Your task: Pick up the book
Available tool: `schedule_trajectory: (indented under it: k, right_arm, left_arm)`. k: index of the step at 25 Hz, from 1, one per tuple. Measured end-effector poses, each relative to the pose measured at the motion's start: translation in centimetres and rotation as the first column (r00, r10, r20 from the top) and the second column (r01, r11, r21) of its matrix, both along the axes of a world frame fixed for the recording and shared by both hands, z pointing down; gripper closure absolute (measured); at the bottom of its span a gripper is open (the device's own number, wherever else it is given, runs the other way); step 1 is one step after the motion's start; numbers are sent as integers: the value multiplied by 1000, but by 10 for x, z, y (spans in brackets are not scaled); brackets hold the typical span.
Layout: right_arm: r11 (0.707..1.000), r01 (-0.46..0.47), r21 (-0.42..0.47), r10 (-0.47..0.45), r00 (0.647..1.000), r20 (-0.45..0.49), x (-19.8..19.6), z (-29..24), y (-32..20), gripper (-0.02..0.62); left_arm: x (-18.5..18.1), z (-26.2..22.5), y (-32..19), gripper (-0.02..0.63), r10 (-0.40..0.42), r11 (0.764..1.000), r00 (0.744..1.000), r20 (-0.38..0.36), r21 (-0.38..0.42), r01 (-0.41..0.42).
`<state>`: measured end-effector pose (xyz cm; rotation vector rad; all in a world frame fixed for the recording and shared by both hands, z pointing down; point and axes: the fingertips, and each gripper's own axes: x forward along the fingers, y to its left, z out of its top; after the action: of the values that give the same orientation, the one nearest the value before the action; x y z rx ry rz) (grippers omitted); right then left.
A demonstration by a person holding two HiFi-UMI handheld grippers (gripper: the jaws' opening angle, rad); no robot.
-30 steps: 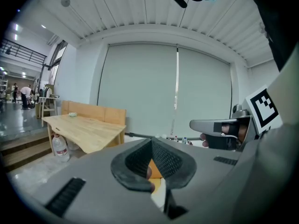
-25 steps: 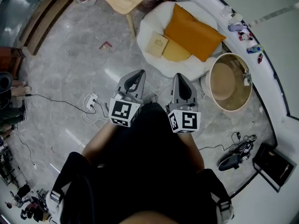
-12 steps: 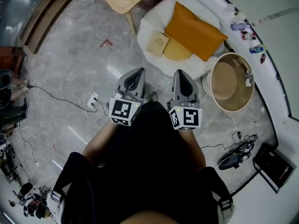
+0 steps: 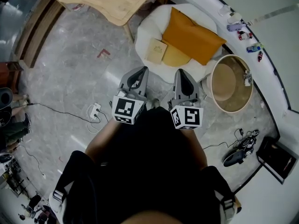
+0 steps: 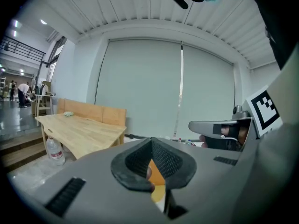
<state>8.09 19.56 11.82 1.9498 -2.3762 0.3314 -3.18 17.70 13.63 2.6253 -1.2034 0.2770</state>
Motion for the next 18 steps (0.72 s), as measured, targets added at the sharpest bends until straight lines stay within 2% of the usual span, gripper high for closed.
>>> schedule_trajectory:
  k: [11, 18]
  right_arm:
    - [993, -107, -46, 106, 994, -17, -35, 16, -85, 592]
    - [987, -145, -67, 144, 989, -25, -40, 29, -111, 592]
  left_arm:
    - [-43, 20, -95, 604, 88, 995, 996, -6, -47, -88]
    - [-48, 41, -128, 604, 114, 989, 993, 0, -95, -113]
